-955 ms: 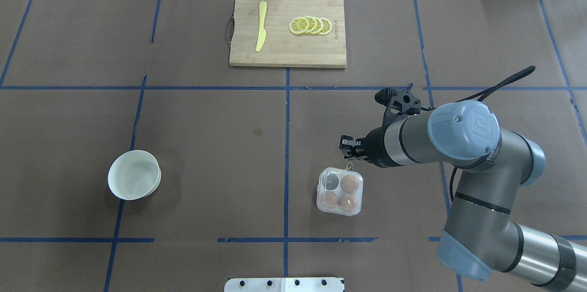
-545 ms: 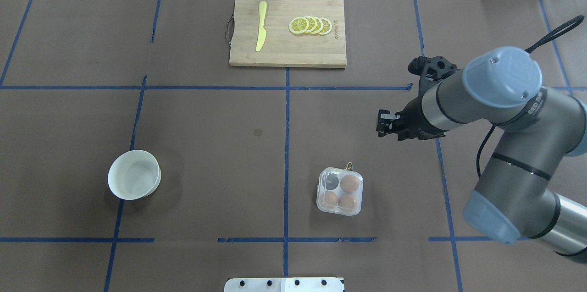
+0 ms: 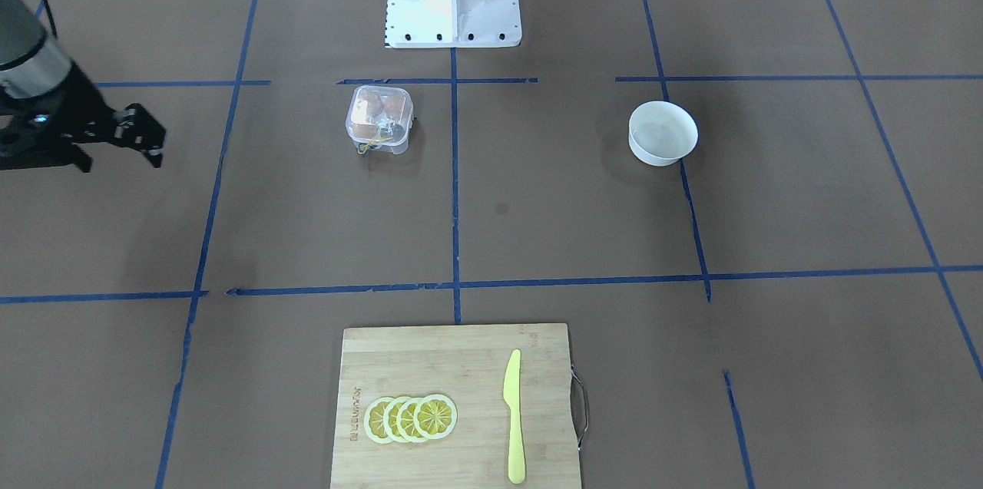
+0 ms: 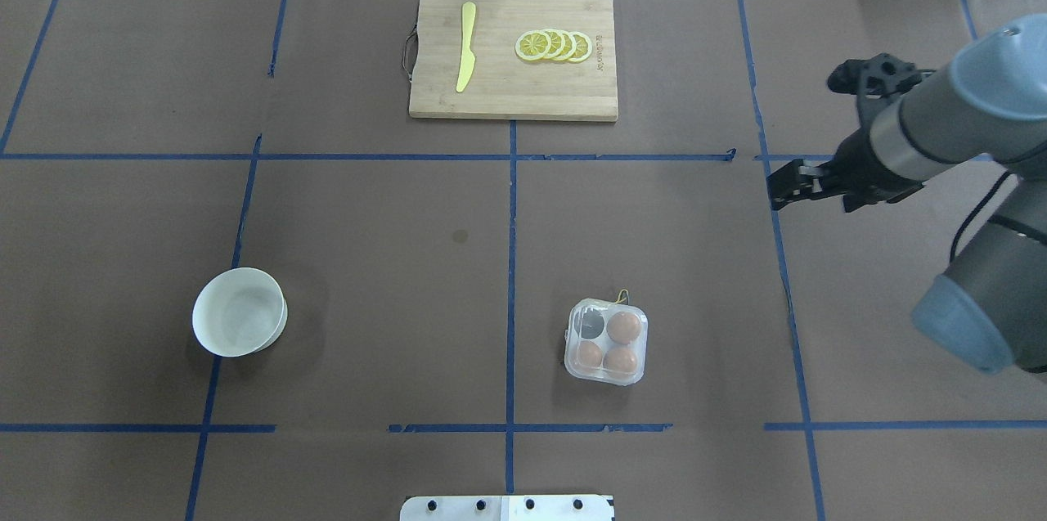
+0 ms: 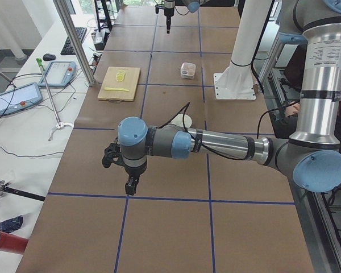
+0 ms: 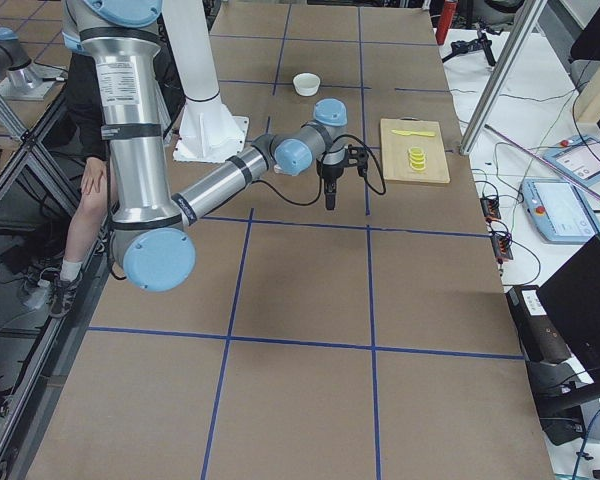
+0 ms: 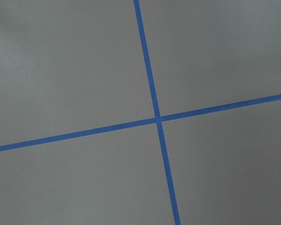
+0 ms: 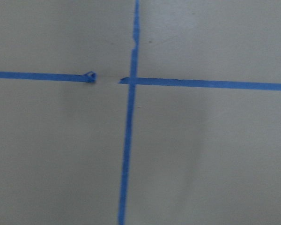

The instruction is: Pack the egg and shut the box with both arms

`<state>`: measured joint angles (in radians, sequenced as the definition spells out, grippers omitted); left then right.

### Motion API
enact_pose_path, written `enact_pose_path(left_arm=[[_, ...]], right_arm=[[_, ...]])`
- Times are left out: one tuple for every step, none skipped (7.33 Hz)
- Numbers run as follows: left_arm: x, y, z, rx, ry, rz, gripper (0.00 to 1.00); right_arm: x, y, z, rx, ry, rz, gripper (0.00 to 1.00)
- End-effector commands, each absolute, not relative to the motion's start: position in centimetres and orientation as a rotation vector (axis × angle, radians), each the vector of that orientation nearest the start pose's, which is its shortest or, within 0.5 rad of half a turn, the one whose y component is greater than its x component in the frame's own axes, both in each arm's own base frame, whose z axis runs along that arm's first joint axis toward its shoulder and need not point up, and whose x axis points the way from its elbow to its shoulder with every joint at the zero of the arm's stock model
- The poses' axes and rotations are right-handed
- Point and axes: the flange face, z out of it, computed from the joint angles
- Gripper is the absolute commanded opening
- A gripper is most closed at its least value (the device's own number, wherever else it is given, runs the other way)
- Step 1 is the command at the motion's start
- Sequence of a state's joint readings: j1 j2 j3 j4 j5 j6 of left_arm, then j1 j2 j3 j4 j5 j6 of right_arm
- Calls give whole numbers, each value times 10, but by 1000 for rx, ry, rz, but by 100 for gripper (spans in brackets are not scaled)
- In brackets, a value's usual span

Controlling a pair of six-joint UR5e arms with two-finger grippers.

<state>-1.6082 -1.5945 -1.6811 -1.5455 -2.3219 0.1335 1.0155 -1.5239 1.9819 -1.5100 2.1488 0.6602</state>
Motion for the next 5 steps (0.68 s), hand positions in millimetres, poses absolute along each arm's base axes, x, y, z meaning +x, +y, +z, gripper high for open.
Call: enact_pose_path(left_arm=[[-85,-496,609,140,729,119,100],[-85,-486,618,123,735,113,100],[-84,-477,625,113,743,108,100],[-84,-476,626,112,743,108,100],[-84,-476,626,111,747,108,100]], right_arm=[[-80,-479,533,109,-693,-150,100],[-25,-477,567,109,-707,-155,100],[15,-466,595,92,-700,-170,100],[51,-447,611,71,-695,-116,100],[53,-418,641,7,-683,-86,100]])
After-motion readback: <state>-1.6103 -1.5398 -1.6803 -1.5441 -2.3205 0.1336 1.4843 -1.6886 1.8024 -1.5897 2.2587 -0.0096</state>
